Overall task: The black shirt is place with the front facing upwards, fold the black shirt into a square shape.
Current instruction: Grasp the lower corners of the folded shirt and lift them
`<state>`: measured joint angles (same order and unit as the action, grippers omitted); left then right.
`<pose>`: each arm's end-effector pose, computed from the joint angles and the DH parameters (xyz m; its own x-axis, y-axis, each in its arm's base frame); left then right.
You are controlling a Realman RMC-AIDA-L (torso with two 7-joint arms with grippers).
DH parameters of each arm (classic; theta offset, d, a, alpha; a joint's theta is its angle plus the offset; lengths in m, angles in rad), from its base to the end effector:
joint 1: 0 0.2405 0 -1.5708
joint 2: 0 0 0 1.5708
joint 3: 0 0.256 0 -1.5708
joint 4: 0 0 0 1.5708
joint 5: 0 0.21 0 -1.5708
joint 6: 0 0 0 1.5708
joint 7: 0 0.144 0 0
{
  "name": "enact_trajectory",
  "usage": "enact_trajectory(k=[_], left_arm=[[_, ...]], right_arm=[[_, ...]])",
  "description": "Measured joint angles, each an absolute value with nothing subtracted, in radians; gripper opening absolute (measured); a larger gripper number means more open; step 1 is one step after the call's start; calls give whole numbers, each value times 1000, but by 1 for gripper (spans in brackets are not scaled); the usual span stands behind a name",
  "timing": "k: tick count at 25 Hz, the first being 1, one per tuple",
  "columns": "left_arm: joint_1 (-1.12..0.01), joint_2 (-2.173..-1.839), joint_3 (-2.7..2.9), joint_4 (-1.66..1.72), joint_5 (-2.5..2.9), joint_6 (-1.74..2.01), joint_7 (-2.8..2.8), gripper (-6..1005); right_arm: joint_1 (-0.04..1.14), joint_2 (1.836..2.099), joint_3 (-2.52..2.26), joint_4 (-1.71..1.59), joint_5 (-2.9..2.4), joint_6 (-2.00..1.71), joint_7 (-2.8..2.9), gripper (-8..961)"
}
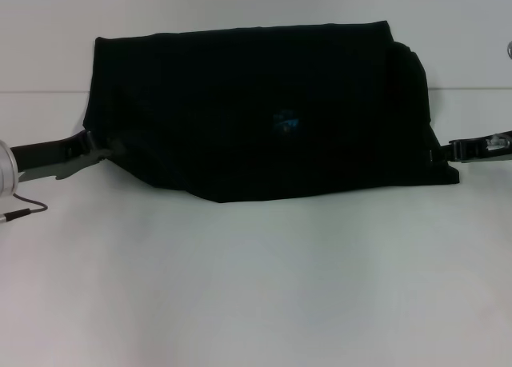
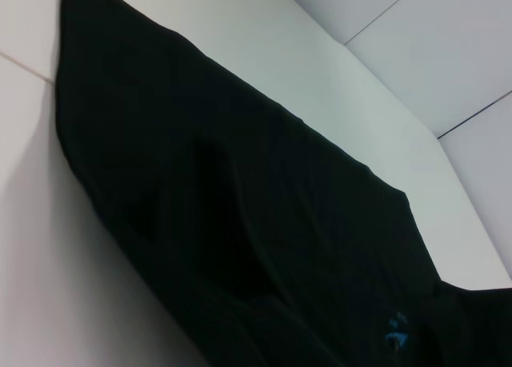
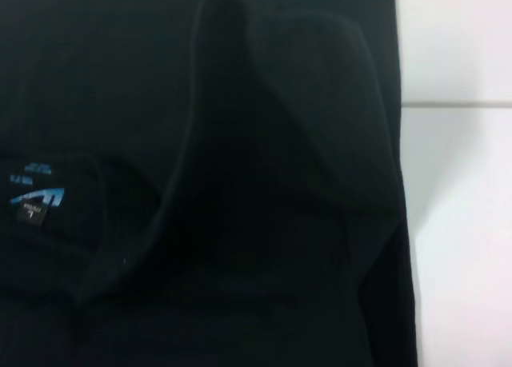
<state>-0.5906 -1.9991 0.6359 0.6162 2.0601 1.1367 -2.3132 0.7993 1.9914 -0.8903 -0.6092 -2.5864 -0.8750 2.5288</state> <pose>-0.3061 0.3929 0.0432 0.0793 0.7502 0.6565 0.9943 -0.1069 0.0021 0.2795 0.4469 0.0266 0.4557 -0.8082 -0.3730 -0.8124 -0.2064 -0.5453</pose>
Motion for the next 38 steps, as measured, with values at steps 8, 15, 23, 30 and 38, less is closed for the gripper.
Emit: enact_trajectory(k=[8,15,23,30,38], left_arm=[[-590,-2003,635,621,2060,1137,-2313,-1],[-589,-2006,635,625,2060,1137,-2314,-1],[-589,-2008,635,626,2060,1138,-2316,0],[-589,-2009,635,626,2060,1141,-2316,0],[-589,-2002,636,626,2060,1169,-2311,-1]], right_arm=[[816,2005,-927,-549,-2586,-806,2524,688],[814,2003,-935,-555,-2586,-823,2530,663],[806,1999,-930,-564,-2584,-838,2534,425],[803,1996,-916,-567,-2579,-847,2536,189],[791,1994,-891,-594,-2578,-872,2529,18]])
